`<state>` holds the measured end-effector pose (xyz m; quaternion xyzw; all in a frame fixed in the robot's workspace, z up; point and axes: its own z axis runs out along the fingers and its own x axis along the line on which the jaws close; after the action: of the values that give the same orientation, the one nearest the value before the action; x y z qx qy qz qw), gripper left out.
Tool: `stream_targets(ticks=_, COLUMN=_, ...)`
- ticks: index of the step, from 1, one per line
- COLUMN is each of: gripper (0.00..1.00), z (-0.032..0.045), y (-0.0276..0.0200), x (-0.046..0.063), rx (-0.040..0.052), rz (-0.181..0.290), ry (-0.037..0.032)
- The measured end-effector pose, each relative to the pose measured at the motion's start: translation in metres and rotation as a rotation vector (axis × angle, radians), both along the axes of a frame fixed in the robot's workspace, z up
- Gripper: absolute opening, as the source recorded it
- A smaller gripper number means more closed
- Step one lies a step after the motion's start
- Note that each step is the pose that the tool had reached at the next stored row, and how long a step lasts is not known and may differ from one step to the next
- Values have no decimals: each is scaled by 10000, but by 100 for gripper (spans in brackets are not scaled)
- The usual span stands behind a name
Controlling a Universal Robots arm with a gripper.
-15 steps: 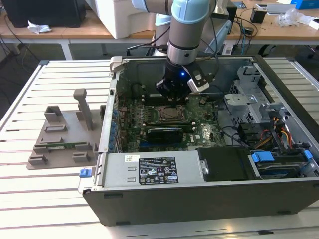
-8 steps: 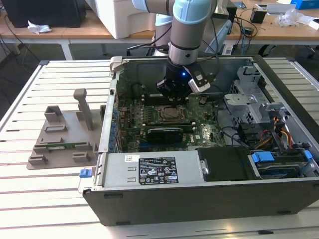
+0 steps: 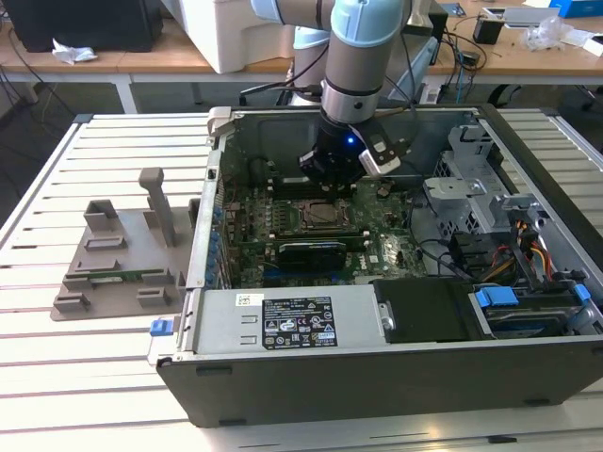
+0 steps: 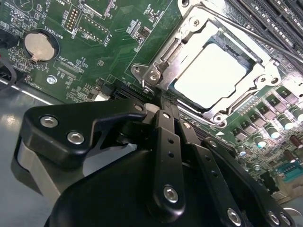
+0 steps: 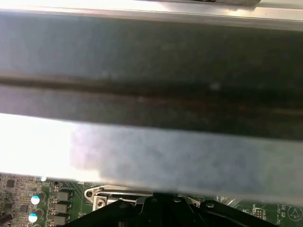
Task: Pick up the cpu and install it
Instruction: 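Install the first cpu locking lever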
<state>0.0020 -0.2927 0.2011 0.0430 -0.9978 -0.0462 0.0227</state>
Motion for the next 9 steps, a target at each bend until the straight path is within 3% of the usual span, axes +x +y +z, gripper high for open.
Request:
stream_targets(ticks=6, gripper=11, z=-7, y=10, x=22, rx=1, rz=-1, ry=26)
stream_targets(ticks=9, gripper=11, z=36, y=11, x=22, rx=-1, rz=-1, ry=26)
